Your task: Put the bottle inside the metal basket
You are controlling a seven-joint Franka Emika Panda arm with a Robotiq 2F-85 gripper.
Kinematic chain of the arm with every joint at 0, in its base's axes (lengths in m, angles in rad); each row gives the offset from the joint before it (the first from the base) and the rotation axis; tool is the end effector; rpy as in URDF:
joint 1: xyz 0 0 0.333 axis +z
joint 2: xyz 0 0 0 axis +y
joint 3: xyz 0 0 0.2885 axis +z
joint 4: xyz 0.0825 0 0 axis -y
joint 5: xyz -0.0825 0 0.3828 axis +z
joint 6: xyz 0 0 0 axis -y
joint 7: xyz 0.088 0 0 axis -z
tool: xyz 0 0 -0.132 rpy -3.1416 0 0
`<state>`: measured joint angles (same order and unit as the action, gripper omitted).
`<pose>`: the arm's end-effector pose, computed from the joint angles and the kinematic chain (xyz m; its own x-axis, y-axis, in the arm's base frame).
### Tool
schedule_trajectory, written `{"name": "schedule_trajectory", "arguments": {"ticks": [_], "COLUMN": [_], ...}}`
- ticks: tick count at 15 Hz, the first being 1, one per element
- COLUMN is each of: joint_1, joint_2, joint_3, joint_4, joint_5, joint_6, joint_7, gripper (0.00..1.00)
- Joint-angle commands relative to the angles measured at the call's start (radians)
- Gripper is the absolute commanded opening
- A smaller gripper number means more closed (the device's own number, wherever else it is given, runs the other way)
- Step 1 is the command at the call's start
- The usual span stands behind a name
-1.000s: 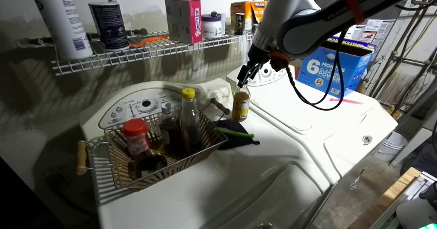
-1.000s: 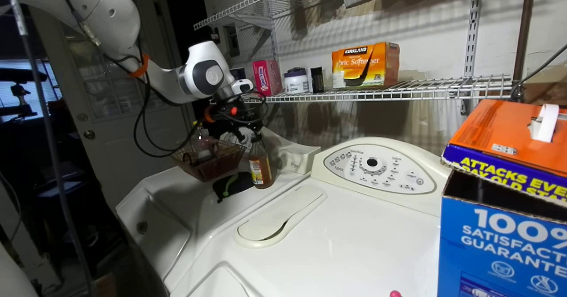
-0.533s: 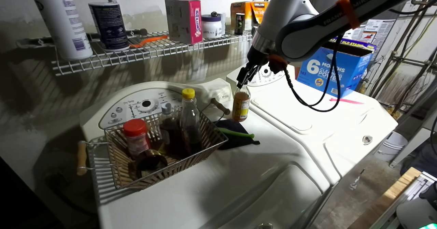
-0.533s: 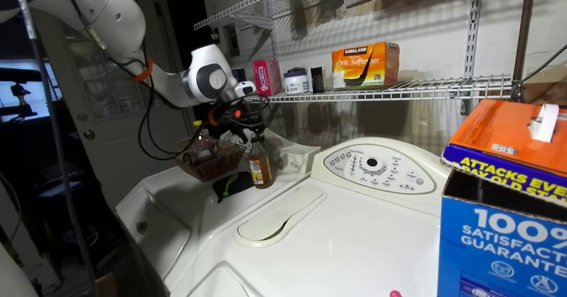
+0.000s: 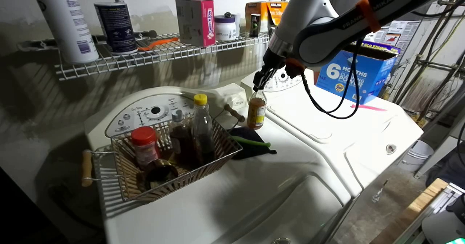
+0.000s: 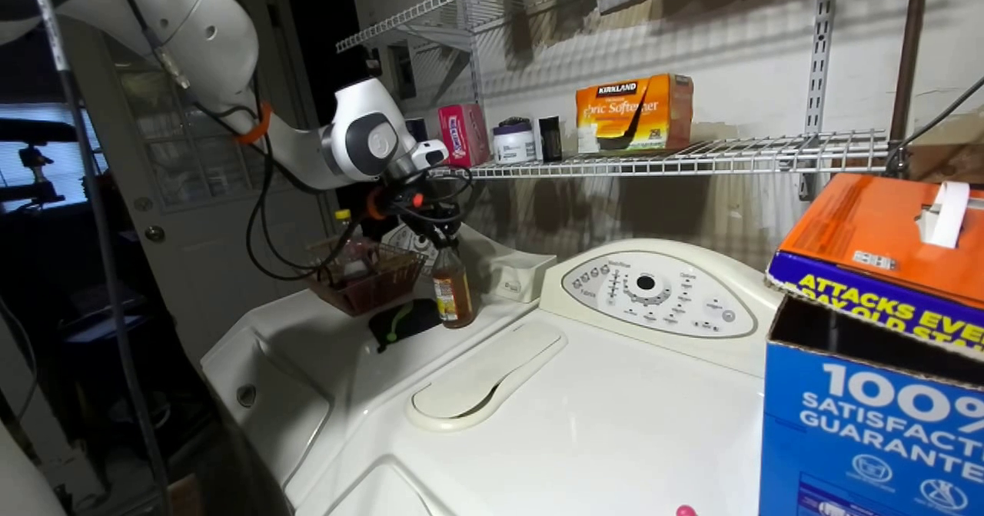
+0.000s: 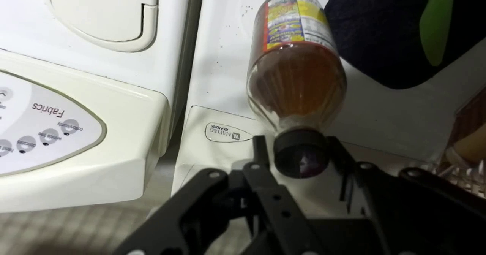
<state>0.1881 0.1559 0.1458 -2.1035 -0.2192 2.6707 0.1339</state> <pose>0.5730 0.2017 0.3406 0.8457 0.3474 0.4051 0.3399 -0.9359 0.0928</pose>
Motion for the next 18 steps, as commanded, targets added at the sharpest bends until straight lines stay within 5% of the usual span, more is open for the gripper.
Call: {"name": "schedule_trajectory", "arguments": {"ticks": [1, 8, 18], "joint_1": [0.013, 0.047, 0.107], "joint_2": [0.016, -0.047, -0.117], "joint_3": [-0.015, 0.044, 0.067], "joint_4": [0.009, 0.034, 0.142], "joint_5": [-0.024, 0.036, -0.252], "joint_6": [0.004, -0.061, -0.094], "joint_7": [0.024, -0.027, 0.022], "gripper": [0.11, 0.1, 0.1]}}
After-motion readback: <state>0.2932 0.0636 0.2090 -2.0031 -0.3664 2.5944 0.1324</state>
